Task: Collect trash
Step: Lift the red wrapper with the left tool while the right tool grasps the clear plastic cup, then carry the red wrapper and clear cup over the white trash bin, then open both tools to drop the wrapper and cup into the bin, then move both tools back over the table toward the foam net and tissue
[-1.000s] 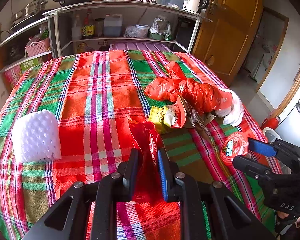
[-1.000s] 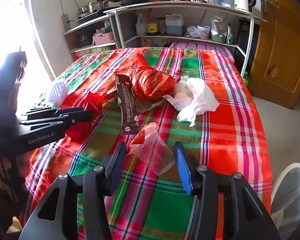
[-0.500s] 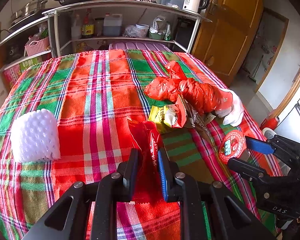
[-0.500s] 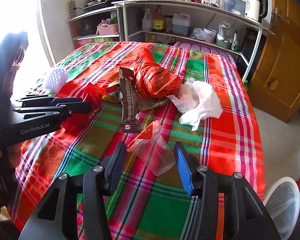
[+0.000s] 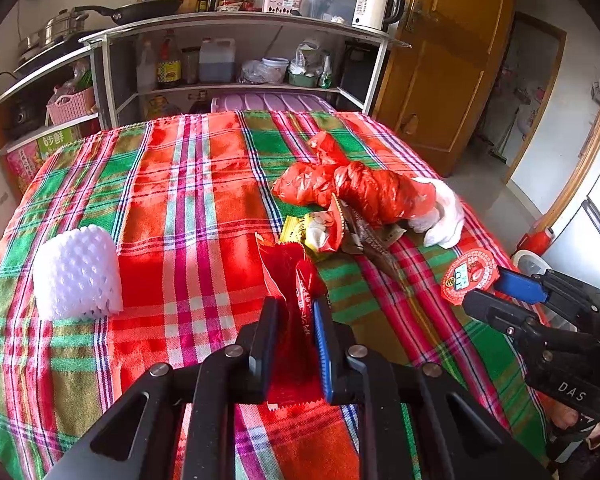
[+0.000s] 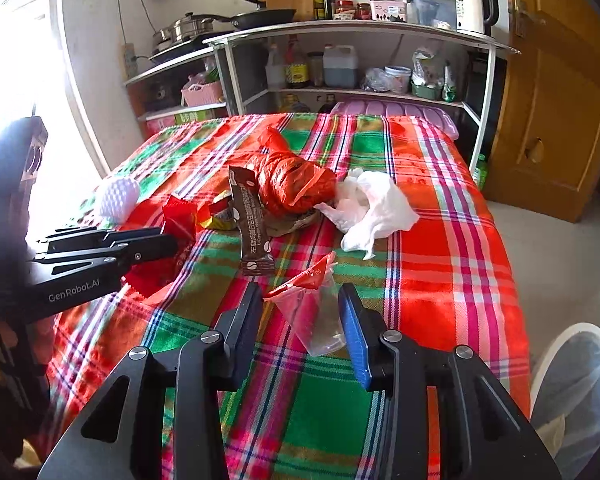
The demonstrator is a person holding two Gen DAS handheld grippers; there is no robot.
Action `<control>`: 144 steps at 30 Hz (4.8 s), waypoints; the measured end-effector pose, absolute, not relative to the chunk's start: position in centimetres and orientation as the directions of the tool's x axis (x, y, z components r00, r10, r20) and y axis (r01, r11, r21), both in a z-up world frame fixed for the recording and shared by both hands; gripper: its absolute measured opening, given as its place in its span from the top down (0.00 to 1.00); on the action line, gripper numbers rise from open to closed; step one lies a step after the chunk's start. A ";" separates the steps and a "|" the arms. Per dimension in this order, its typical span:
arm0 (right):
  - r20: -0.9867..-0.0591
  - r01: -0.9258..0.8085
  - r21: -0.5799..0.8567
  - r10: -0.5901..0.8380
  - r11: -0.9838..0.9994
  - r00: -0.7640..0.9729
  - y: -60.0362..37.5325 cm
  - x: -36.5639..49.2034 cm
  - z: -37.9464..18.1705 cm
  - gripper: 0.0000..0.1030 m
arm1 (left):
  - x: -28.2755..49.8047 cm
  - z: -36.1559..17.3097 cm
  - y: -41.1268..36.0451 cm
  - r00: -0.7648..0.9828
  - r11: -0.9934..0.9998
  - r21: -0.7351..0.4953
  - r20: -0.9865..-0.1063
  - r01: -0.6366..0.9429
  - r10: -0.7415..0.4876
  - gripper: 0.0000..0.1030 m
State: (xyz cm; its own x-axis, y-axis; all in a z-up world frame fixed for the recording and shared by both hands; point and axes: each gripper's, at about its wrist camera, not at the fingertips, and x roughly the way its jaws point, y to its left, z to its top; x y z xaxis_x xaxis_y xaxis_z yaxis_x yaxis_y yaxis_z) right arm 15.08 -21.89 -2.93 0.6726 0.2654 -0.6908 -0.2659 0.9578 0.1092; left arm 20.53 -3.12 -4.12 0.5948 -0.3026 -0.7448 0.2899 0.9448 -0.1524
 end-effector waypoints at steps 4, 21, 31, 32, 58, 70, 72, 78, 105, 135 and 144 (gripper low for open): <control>-0.669 -0.259 0.133 0.280 0.957 0.689 -22.4 14.3 -2.2 0.61 | 19.6 -3.4 -3.4 0.604 0.939 -0.151 -0.732 0.309 -0.317 0.83; -0.610 -0.126 0.189 0.217 0.974 0.762 -28.1 10.0 0.2 0.61 | 16.9 -0.9 -9.1 0.582 0.876 -0.149 -0.695 0.459 -0.422 0.83; -0.615 0.055 0.165 0.059 0.985 0.787 -35.1 6.1 0.7 0.61 | 16.0 -0.1 -16.5 0.508 0.785 -0.165 -0.680 0.597 -0.529 0.83; -0.619 0.081 0.164 0.038 0.983 0.784 -36.1 5.5 0.6 0.61 | 15.9 -0.1 -17.7 0.493 0.769 -0.169 -0.679 0.617 -0.545 0.83; -0.723 0.382 0.125 -0.180 0.916 0.667 -52.1 -0.4 -3.4 0.61 | 13.5 -5.5 -39.0 0.229 0.565 -0.179 -0.785 0.806 -0.575 0.82; -0.773 0.395 0.081 -0.192 0.915 0.604 -53.0 0.5 -5.7 0.51 | 13.7 -6.5 -40.1 0.242 0.583 -0.154 -0.804 0.798 -0.543 0.62; -0.774 0.397 0.082 -0.192 0.914 0.603 -53.0 0.6 -5.8 0.47 | 13.9 -6.4 -40.0 0.239 0.584 -0.160 -0.803 0.795 -0.546 0.62; -0.773 0.415 0.090 -0.199 0.906 0.602 -53.0 0.2 -5.6 0.47 | 14.0 -6.1 -39.5 0.241 0.589 -0.168 -0.799 0.791 -0.551 0.62; -0.655 0.348 0.136 -0.180 0.927 0.734 -45.7 0.3 0.2 0.47 | 14.2 -1.4 -28.7 0.369 0.685 -0.207 -0.716 0.699 -0.593 0.49; -0.651 -0.034 0.132 0.113 0.991 0.751 -29.2 13.3 0.4 0.47 | 19.6 0.3 -6.1 0.626 0.901 -0.193 -0.662 0.390 -0.413 0.36; -0.681 -0.100 0.143 0.171 0.985 0.712 -26.4 17.3 -0.6 0.47 | 21.6 -0.3 -0.2 0.664 0.943 -0.195 -0.672 0.269 -0.328 0.34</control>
